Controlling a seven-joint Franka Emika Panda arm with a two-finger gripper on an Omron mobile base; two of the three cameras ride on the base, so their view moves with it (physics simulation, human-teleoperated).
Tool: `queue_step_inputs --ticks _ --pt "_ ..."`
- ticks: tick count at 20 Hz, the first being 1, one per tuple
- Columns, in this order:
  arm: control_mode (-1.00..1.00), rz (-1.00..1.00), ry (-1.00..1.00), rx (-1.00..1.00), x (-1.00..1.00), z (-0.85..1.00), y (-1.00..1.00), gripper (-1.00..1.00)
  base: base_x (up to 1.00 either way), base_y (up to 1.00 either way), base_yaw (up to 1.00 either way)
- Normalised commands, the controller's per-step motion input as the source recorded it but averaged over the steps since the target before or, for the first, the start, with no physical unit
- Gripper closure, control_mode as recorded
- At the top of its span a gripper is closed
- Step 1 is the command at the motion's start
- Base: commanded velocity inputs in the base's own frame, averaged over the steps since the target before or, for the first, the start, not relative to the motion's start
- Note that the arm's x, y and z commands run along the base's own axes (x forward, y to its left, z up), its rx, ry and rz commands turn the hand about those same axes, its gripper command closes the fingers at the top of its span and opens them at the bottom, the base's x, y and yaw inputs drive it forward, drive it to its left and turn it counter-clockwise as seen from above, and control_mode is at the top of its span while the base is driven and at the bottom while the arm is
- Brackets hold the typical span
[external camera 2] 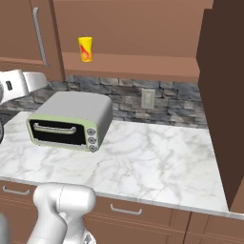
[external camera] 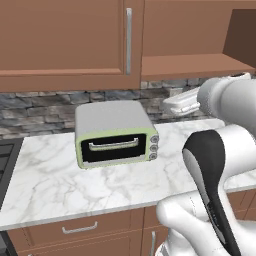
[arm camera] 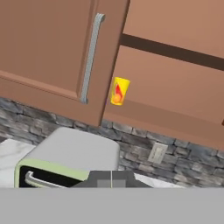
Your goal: Open the cabinet directly in front. Then move the liquor and the cup to the dining counter with the candle on it.
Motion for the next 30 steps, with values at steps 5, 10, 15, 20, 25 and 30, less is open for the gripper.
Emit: queue_step_inputs --ticks 5,10,15,20,25,30 --pt "-1.00 0.04 0.00 0.00 0.12 0.00 -0.39 -1.00 0.00 0.00 0.00" --pt "-1.00 0.03 0.00 0.00 0.09 0.00 -0.01 -1.00 0.00 0.00 0.00" --pt "-1.00 0.00 0.00 0.00 -0.01 0.00 0.00 -1.00 0.00 0.00 0.00" --pt "-1.00 0.11 -0.11 -0.01 -0.01 -0.01 -0.03 -1.00 0.00 0.00 0.00" --pt "-1.00 0.25 -0.29 -0.08 0.00 0.00 -0.03 -1.00 0.00 0.00 0.00" --pt "-1.00 0.26 -0.28 -0.17 0.00 0.00 0.00 -1.00 0.00 0.00 0.00"
